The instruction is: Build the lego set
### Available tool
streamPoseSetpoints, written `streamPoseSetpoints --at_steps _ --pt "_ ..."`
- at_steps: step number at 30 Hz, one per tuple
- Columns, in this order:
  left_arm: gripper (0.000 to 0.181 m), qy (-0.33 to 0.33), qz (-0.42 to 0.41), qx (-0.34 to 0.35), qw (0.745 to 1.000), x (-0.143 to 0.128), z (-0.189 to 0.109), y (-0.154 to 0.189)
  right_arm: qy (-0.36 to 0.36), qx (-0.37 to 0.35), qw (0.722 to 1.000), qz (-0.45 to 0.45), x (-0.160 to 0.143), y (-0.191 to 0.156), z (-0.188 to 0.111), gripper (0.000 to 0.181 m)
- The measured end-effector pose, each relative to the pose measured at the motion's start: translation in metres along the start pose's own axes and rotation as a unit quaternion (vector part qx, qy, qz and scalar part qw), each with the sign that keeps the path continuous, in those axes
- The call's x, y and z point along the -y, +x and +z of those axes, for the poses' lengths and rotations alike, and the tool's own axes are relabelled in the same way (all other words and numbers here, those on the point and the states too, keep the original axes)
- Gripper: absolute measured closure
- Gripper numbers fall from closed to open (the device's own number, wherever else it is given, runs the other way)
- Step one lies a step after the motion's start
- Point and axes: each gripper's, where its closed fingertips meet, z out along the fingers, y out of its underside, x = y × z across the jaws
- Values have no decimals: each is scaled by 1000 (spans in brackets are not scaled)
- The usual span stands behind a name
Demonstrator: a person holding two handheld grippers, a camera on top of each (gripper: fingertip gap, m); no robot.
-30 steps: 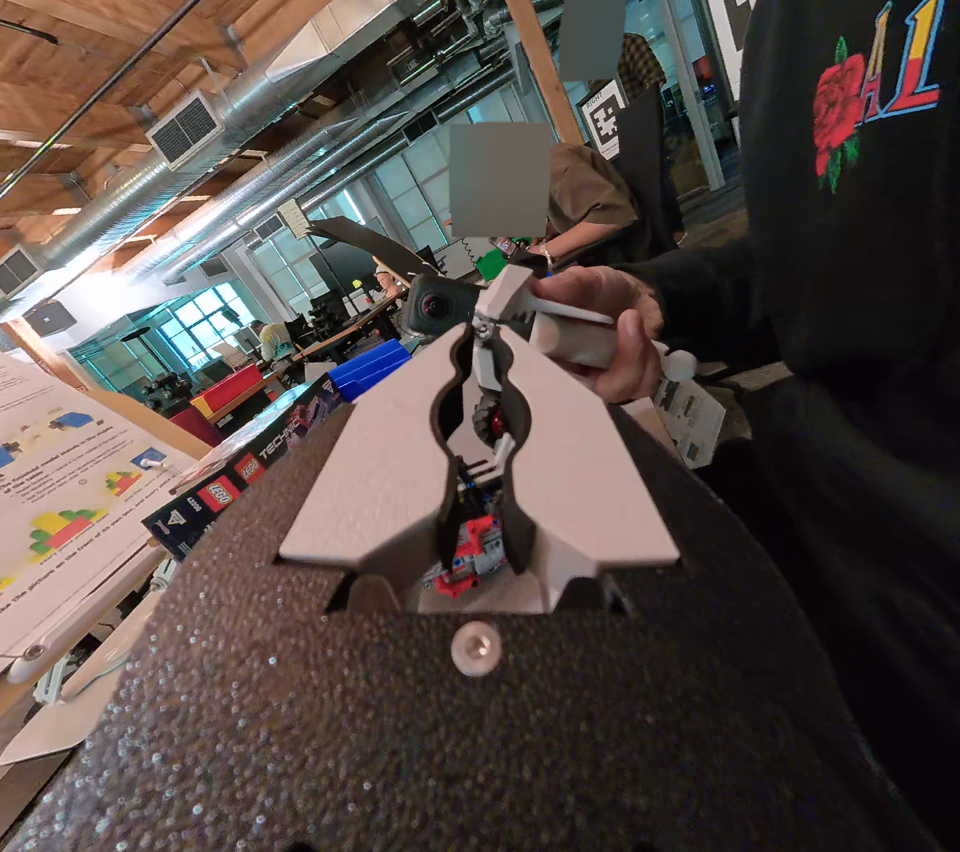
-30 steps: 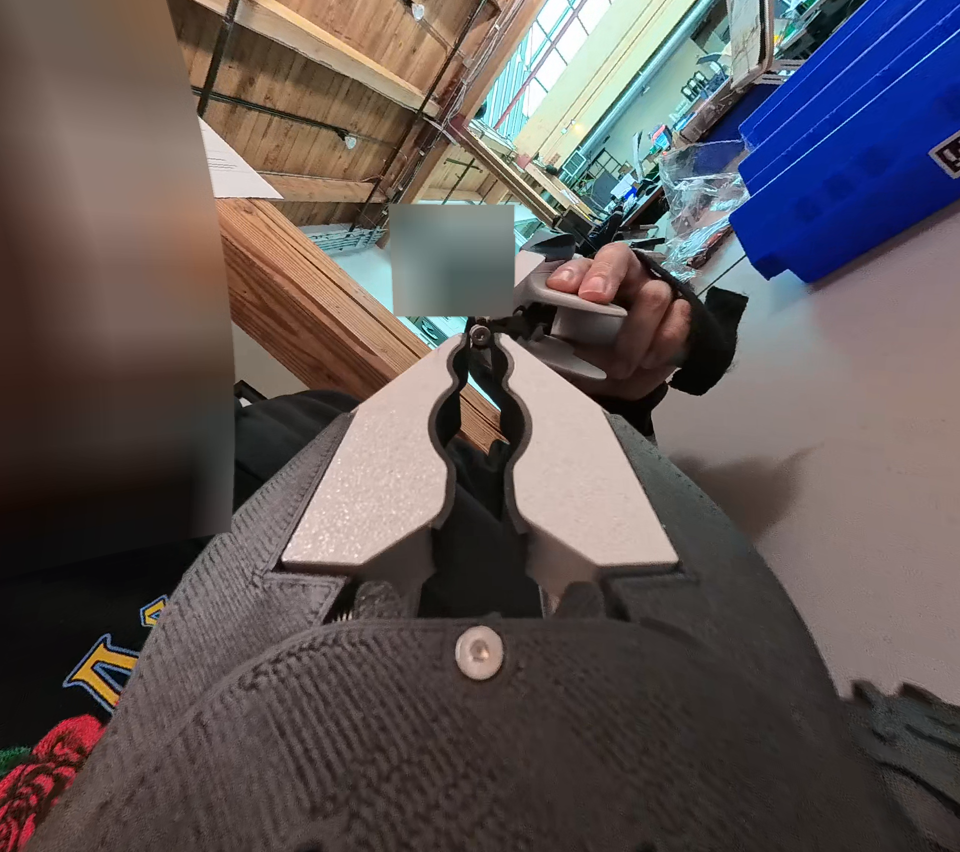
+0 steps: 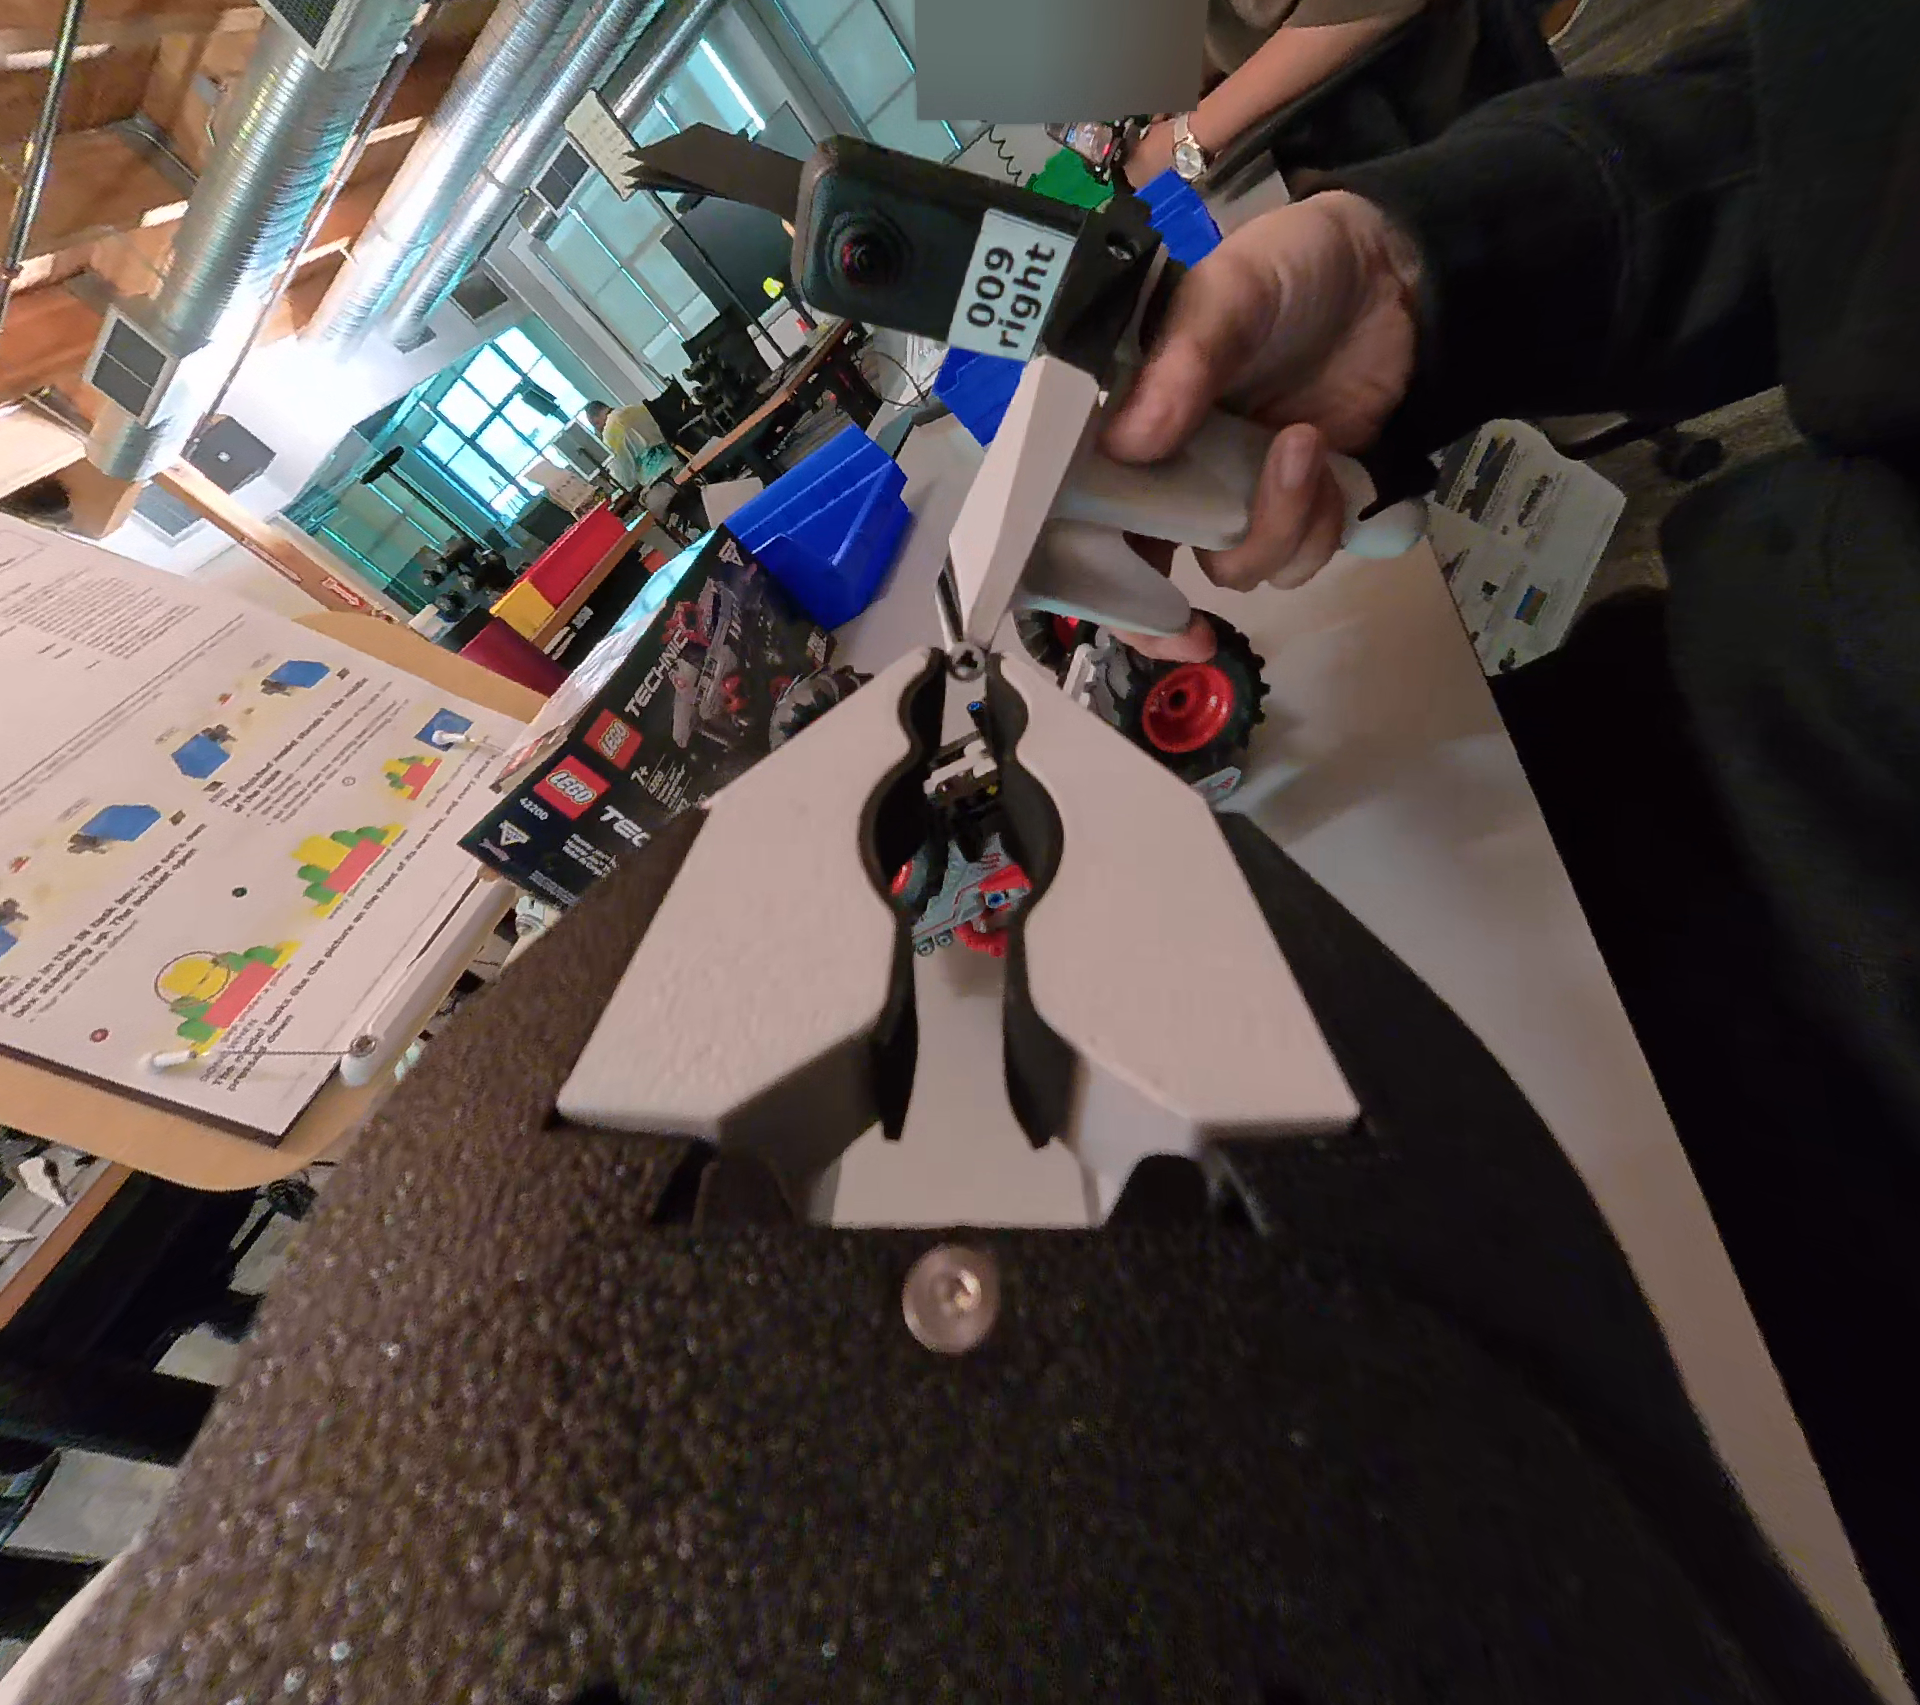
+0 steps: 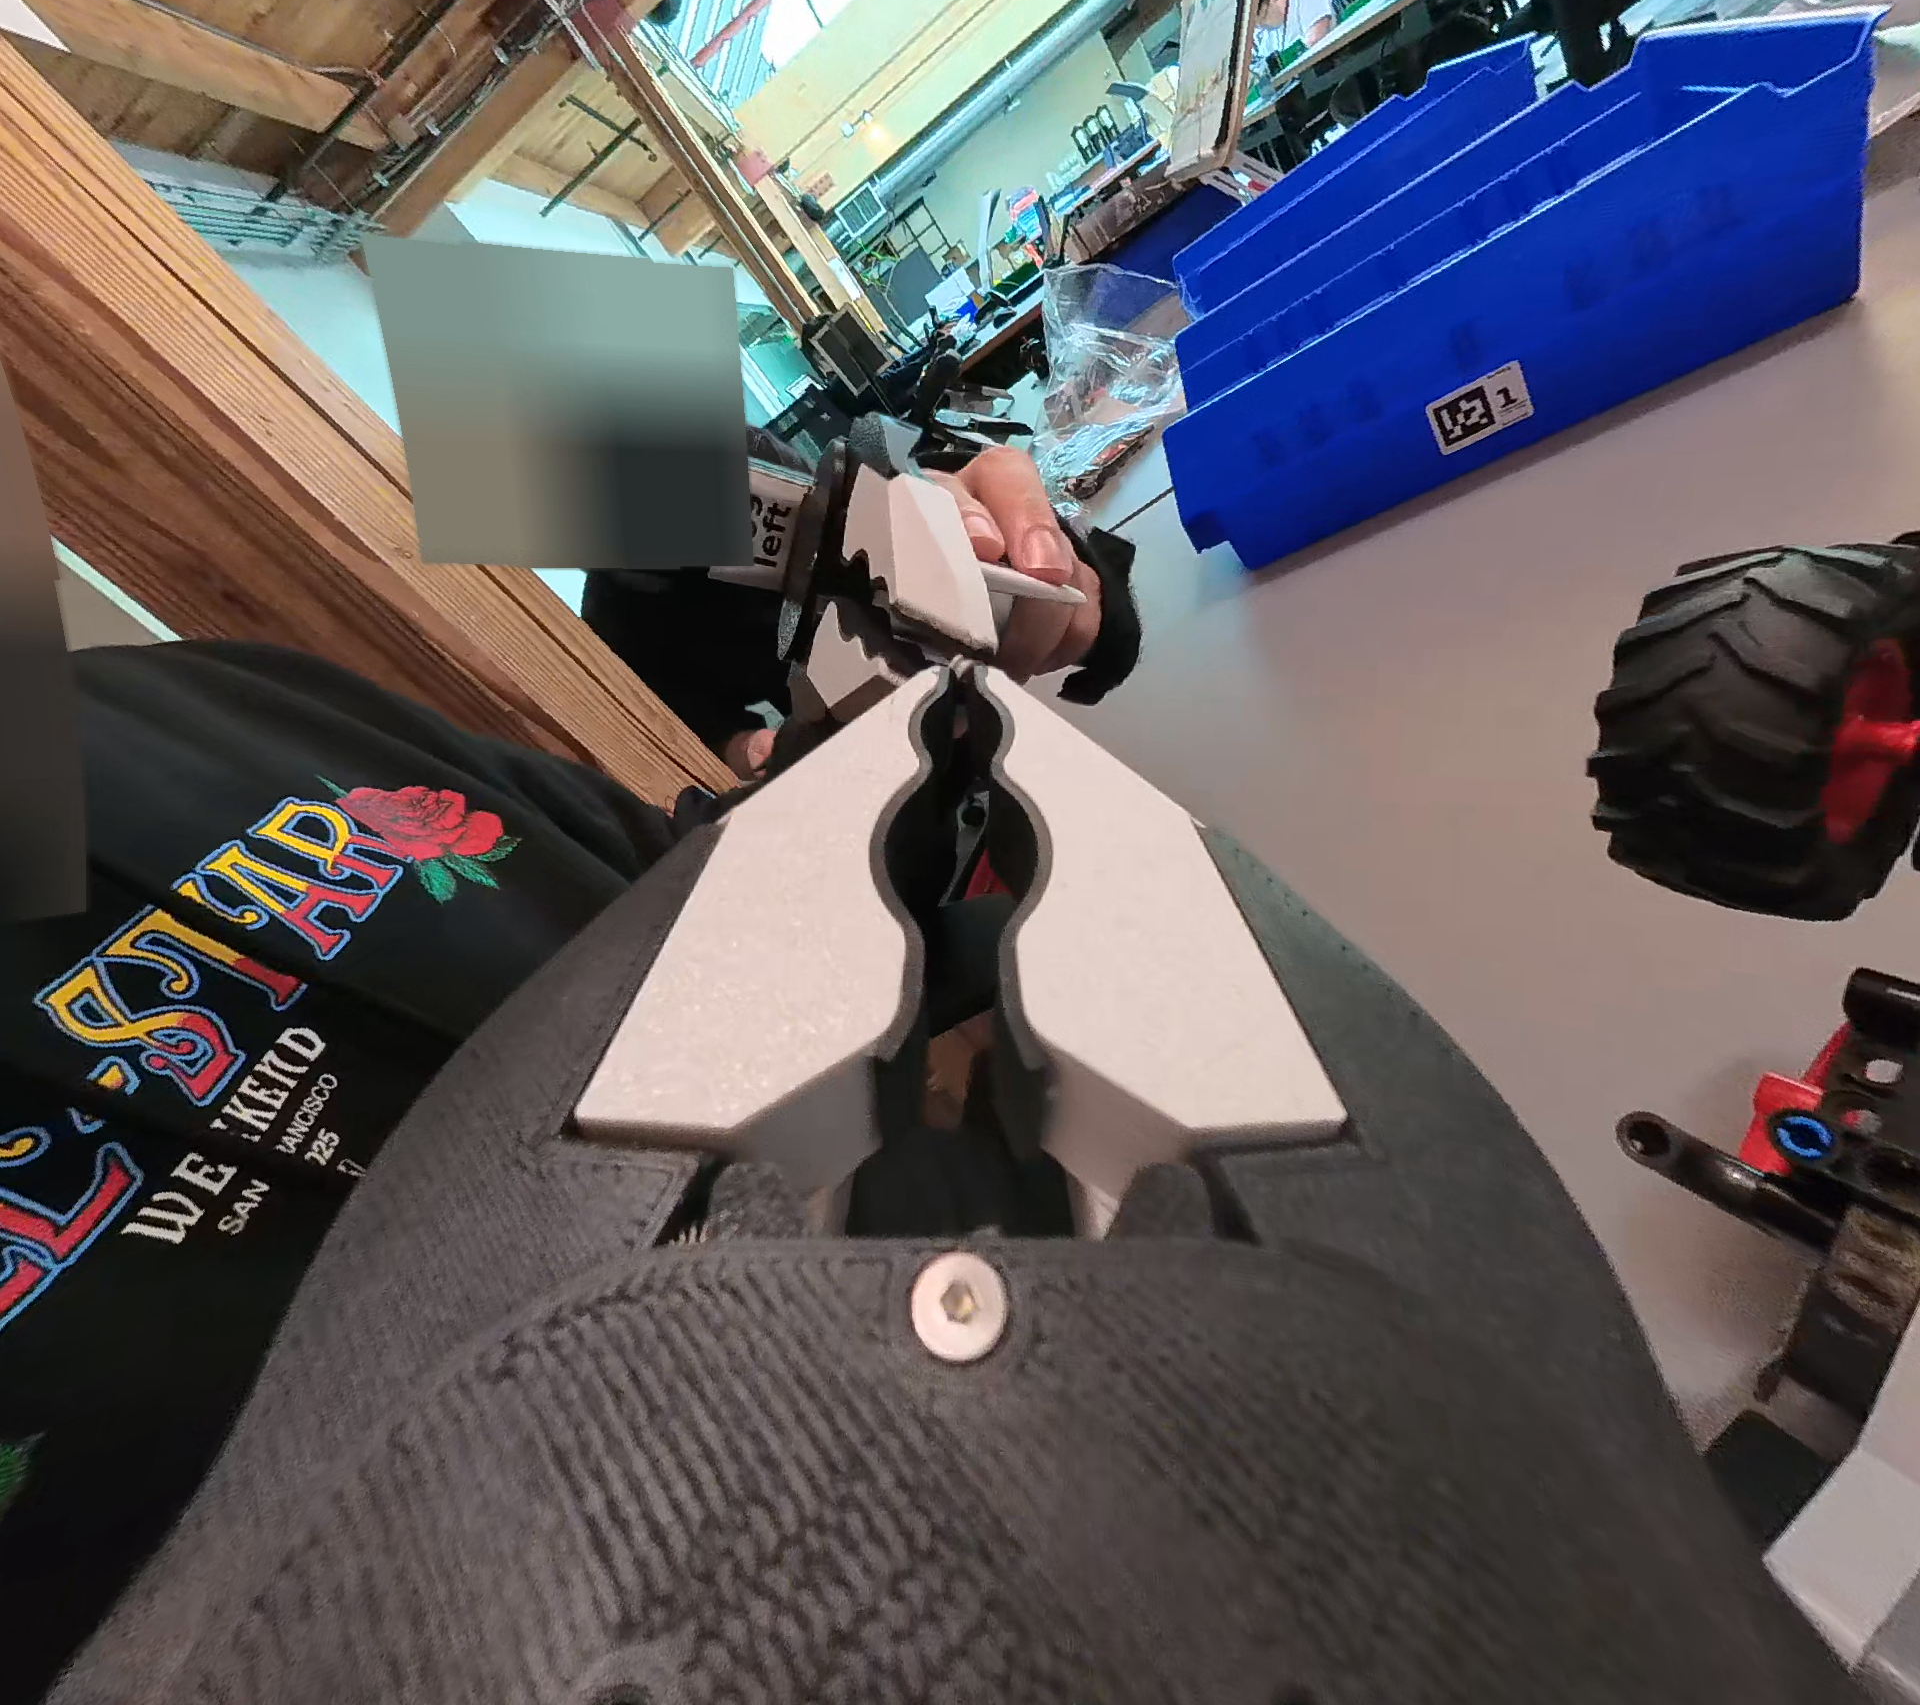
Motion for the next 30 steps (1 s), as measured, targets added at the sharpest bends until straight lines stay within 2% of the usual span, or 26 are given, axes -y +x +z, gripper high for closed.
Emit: streamPoseSetpoints --at_steps 5,7,10,13,21,23,25,30 --pt "177 4 -2 7 1000 -2 2 -2 8 -1 1000 11 2 3 -1 181" --pt "177 12 -5 14 1000 1 2 -4 18 20 999 32 5 -1 -3 174" --pt "177 43 -10 16 999 9 2 -5 11 41 998 50 5 -5 -4 162" --pt "177 84 -26 4 996 20 1 -2 6 60 997 55 5 -11 -5 159" --pt "177 132 -35 -27 990 31 4 6 25 157 977 142 7 -31 -3 168" --pt "177 138 -40 -26 989 32 3 5 29 156 977 142 8 -29 -4 174" --pt "177 135 -37 -21 990 31 2 3 33 156 976 146 10 -28 -6 172" --pt "177 112 -26 -14 993 24 2 2 24 113 988 102 8 -19 -5 176"
